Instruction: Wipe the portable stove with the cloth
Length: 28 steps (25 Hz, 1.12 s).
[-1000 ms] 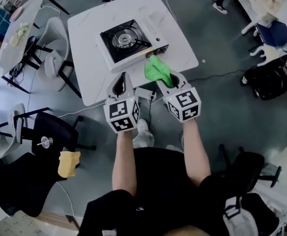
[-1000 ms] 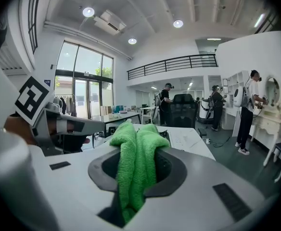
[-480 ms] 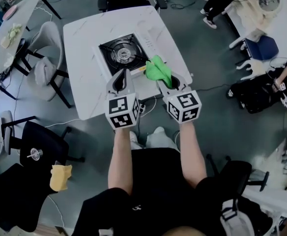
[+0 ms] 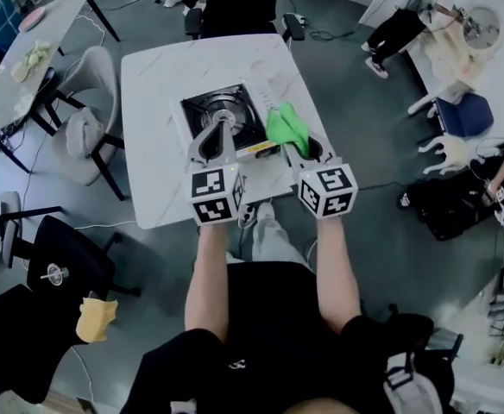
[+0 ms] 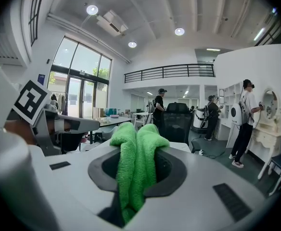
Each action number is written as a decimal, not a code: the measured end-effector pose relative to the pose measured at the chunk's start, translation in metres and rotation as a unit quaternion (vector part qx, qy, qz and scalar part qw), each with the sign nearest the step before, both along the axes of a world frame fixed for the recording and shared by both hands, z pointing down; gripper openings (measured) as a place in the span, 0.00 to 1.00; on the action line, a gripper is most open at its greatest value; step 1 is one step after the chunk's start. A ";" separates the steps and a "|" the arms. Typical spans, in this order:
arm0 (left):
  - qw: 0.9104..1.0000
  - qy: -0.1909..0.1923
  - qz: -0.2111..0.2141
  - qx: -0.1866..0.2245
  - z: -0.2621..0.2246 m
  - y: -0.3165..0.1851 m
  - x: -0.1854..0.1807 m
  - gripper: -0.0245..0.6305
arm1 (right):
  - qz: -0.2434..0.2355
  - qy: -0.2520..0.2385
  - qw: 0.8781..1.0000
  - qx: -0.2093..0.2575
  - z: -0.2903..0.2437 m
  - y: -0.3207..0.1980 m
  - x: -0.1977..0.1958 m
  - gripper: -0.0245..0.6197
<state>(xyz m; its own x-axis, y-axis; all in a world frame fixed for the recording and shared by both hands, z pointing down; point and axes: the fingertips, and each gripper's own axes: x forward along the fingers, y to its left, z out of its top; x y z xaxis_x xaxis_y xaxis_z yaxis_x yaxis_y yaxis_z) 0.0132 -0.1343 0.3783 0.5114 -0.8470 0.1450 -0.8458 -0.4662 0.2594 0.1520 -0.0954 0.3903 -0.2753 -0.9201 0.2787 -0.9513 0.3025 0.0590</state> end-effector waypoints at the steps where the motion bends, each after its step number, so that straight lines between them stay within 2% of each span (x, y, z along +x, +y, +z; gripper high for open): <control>1: 1.000 -0.003 -0.004 -0.005 0.004 -0.005 0.003 0.03 | -0.002 -0.002 1.000 -0.003 0.002 -0.008 0.005 0.14; 9: 0.997 -0.015 -0.039 -0.064 0.053 -0.066 0.040 0.03 | -0.029 0.003 0.999 -0.042 0.036 -0.074 0.053 0.14; 15: 0.994 -0.015 -0.068 -0.084 0.071 -0.107 0.076 0.03 | -0.049 0.005 0.997 -0.064 0.055 -0.137 0.096 0.14; 21: 0.985 -0.018 -0.127 -0.115 0.082 -0.135 0.079 0.03 | -0.118 0.011 0.988 -0.101 0.086 -0.190 0.094 0.14; 28: 0.973 -0.023 -0.192 -0.127 0.094 -0.143 0.058 0.03 | -0.193 0.039 0.972 -0.131 0.139 -0.226 0.069 0.14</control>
<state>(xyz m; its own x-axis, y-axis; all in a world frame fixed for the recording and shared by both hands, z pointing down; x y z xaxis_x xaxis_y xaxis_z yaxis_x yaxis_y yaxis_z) 0.0715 -0.2772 0.4719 0.1523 -0.9084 0.3894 -0.9585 -0.0398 0.2822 0.2207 -0.3218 0.5296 -0.5547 -0.6464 0.5239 -0.7590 0.6511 -0.0003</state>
